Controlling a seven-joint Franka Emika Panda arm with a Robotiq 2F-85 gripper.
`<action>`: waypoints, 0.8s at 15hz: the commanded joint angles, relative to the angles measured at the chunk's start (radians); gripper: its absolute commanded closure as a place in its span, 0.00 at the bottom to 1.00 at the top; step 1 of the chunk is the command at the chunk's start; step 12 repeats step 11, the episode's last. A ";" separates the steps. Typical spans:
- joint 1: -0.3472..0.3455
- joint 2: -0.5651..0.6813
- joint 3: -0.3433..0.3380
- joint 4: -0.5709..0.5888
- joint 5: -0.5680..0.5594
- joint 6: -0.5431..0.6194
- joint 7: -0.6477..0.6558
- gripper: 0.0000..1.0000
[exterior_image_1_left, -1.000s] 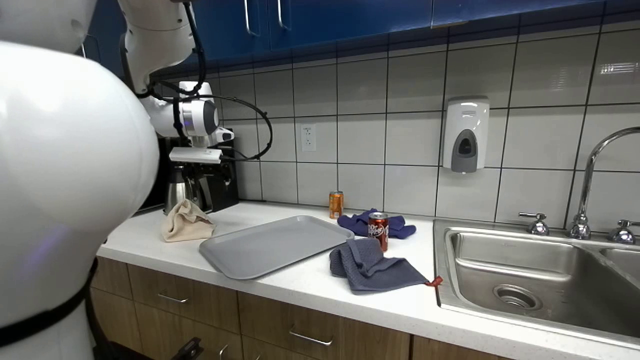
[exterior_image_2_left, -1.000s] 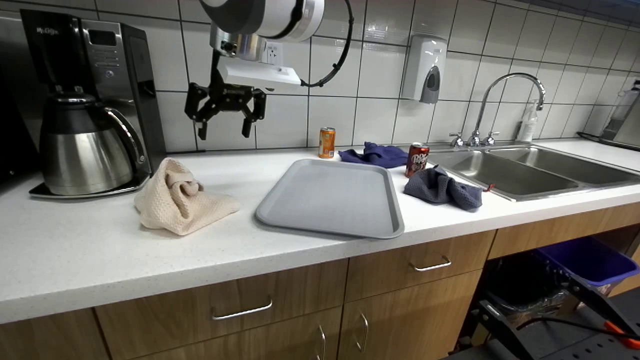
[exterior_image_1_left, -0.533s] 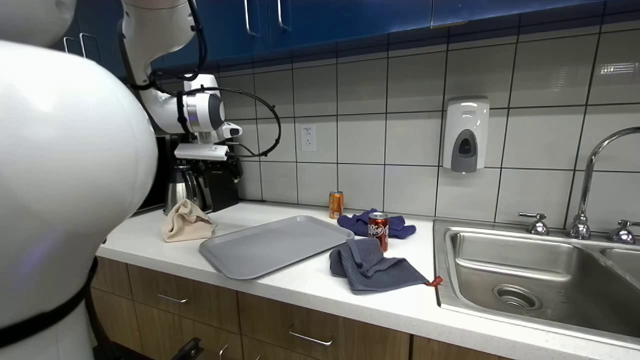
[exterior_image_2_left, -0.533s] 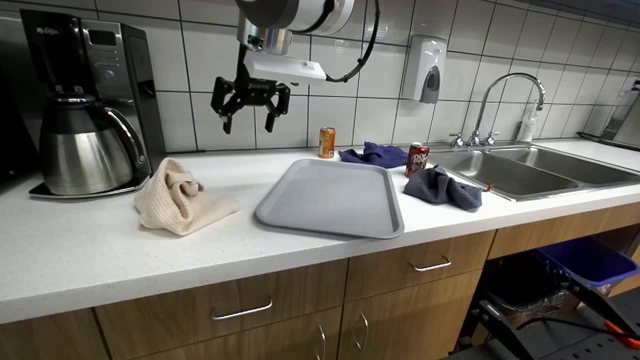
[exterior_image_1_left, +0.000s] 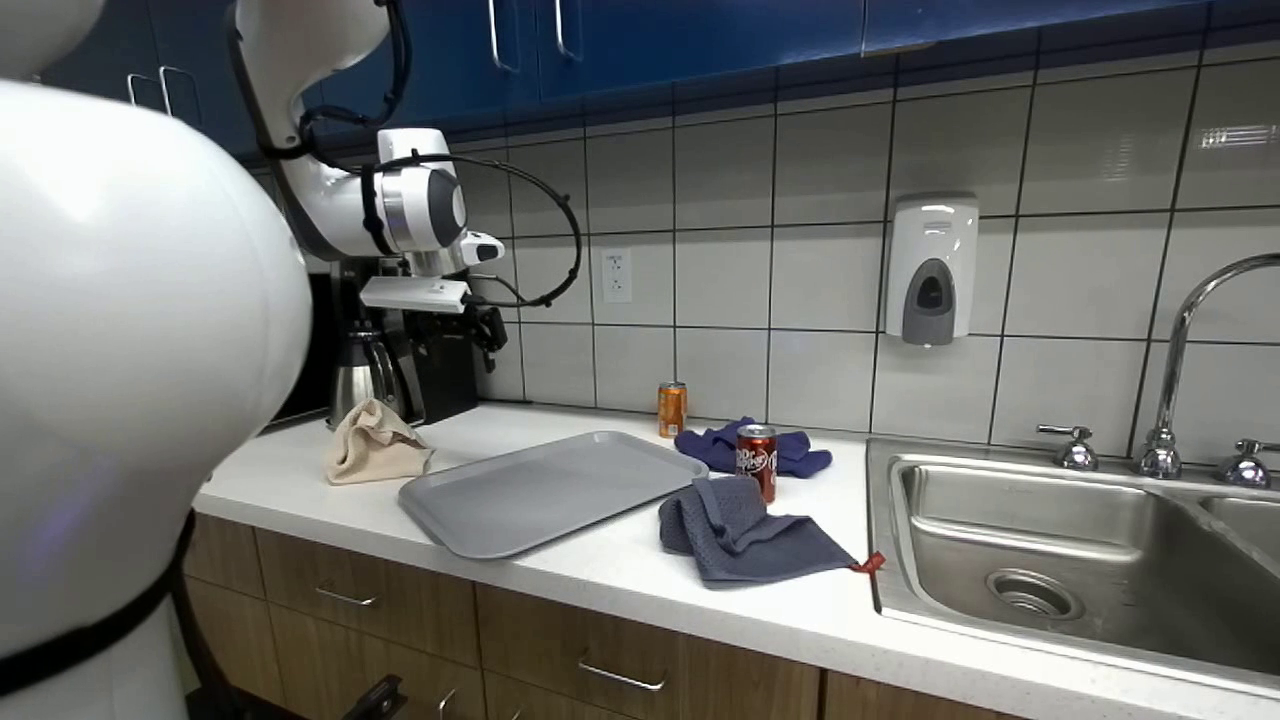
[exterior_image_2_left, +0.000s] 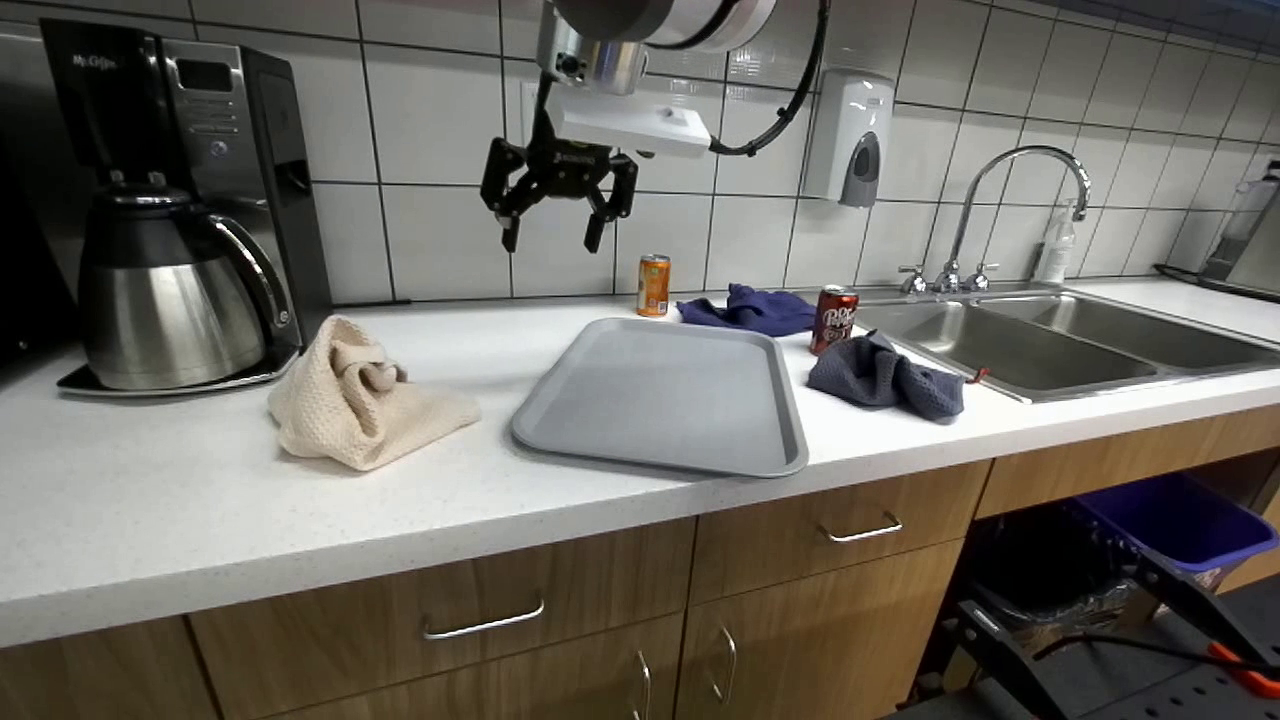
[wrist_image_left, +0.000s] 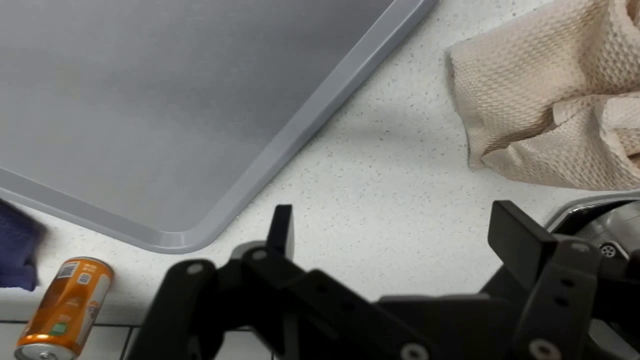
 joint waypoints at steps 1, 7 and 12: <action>-0.019 -0.100 -0.006 -0.104 -0.029 0.021 0.057 0.00; -0.044 -0.107 0.008 -0.113 -0.039 0.003 0.065 0.00; -0.046 -0.125 0.009 -0.133 -0.043 0.003 0.072 0.00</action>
